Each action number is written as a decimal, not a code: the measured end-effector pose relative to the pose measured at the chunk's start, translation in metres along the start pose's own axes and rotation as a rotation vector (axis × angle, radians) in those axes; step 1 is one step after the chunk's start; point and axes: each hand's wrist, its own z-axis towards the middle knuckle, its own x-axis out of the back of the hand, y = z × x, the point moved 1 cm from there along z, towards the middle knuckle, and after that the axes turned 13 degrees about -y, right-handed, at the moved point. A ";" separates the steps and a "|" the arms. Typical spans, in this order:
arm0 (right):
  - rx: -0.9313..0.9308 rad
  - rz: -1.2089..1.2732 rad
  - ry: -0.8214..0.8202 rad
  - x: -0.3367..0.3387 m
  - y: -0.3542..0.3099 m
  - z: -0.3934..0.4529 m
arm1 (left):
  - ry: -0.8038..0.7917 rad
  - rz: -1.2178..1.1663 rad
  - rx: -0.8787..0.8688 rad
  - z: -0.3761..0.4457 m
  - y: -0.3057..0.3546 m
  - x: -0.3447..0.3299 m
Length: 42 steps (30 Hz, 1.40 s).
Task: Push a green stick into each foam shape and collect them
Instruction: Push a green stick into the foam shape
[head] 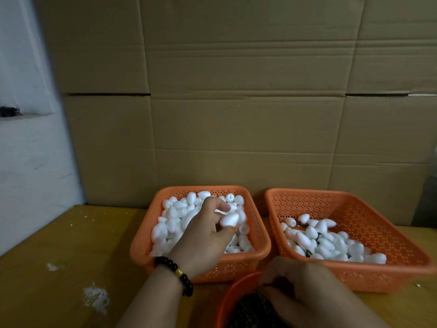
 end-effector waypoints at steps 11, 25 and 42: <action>0.022 0.507 0.334 0.014 -0.009 -0.003 | -0.301 -1.054 -0.007 -0.006 0.027 -0.012; 0.098 1.060 0.528 0.022 -0.016 -0.002 | -0.520 -1.436 0.002 -0.007 0.028 -0.023; 0.110 0.953 0.630 0.023 -0.014 -0.004 | -0.264 -1.426 -0.063 -0.008 0.040 -0.033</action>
